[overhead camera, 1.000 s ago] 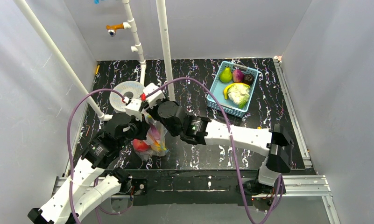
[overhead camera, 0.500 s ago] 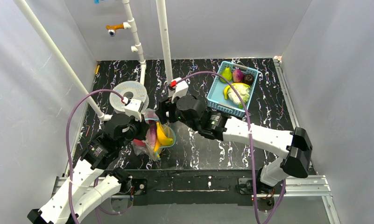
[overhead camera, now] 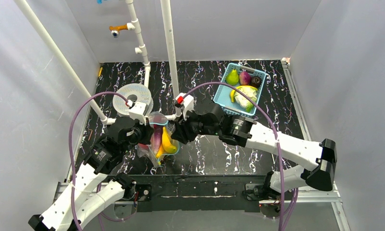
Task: Place the food in the zip-top bag and seal the zipper
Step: Place the fake fruit in the zipper food storage bag, then adjust the fake fruit in the zipper food storage bag.
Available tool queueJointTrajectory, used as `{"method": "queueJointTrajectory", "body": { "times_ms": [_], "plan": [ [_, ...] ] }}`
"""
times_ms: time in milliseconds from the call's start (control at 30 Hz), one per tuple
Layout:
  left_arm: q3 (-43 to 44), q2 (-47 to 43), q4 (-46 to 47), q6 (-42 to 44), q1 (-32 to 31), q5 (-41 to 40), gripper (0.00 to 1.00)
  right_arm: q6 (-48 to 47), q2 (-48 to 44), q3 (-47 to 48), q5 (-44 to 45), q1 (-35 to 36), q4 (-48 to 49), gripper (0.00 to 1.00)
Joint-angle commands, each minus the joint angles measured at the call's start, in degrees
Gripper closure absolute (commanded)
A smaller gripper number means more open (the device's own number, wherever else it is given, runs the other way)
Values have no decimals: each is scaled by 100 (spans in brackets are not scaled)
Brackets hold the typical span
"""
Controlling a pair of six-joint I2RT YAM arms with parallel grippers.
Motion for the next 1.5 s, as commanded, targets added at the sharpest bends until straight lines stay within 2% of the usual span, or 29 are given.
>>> {"method": "queueJointTrajectory", "body": {
  "times_ms": [0,100,200,467,900,1033,1167,1333,1467],
  "plan": [
    [-40,20,42,36,18,-100,100,-222,-267,56,-556,126,-560,53],
    [-46,69,50,33,20,-102,100,-260,-271,58,-297,351,-758,52],
    [-37,146,64,32,18,-64,100,-128,-38,284,-409,411,-1006,50],
    [-29,280,73,42,18,-47,100,854,733,676,315,424,-1123,41],
    [-25,274,74,55,18,-66,100,1020,1595,1029,359,430,-1460,42],
    [-30,249,76,55,18,-70,100,996,1574,971,403,440,-1394,52],
    [-18,271,76,55,25,-42,100,933,1476,988,400,436,-1238,74],
    [-20,236,76,63,27,-52,100,910,1405,1021,438,438,-1021,96],
    [-22,202,76,63,25,-64,100,885,1325,1080,504,436,-823,99]
  ]
}}
